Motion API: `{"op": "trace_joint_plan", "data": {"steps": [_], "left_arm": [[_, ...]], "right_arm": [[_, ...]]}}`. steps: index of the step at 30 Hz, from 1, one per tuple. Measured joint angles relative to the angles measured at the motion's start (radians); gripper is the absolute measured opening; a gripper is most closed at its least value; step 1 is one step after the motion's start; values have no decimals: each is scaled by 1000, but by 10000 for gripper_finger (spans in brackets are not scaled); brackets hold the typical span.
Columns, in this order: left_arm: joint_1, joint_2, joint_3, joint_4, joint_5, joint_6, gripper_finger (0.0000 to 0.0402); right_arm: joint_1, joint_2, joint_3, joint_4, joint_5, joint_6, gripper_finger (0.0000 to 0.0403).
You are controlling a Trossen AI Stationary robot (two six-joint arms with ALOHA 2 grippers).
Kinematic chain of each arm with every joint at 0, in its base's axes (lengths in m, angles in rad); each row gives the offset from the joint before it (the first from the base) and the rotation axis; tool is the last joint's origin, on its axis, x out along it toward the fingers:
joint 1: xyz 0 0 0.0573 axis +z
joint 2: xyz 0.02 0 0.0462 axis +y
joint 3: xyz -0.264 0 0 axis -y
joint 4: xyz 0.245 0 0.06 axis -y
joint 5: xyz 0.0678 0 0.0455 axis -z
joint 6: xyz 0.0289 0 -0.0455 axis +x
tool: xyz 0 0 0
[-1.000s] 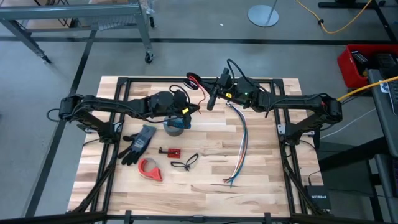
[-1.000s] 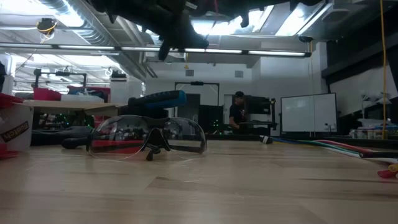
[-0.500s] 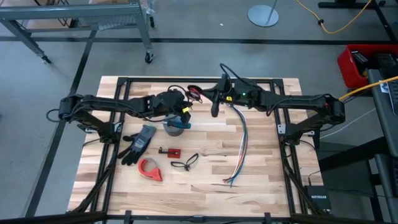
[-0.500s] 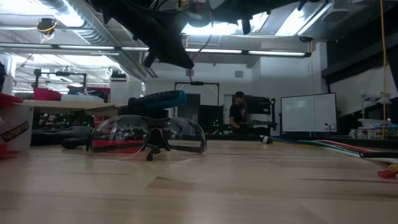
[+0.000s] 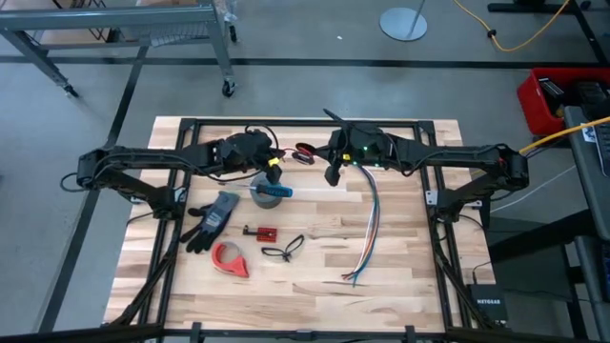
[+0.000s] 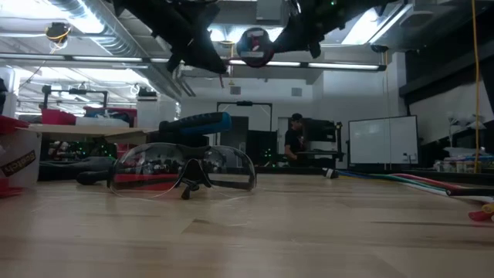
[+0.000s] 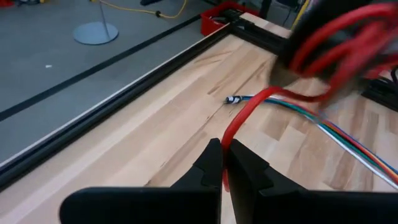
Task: Coil cords
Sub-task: Coil the red wire into the black spool
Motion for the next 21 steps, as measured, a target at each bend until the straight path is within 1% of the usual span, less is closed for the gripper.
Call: {"op": "trace_joint_plan", "data": {"steps": [5,7,15,21], "left_arm": [[0,-24,0,-22,0,-1,0],[-1,-28,0,-22,1,-1,0],[-1,-28,0,34,1,11,0],[-1,-28,0,104,6,32,0]], "right_arm": [[-1,0,0,-51,90,1,3],[0,0,0,-59,109,10,3],[1,1,1,-73,98,18,3],[1,46,2,-78,91,29,3]]}}
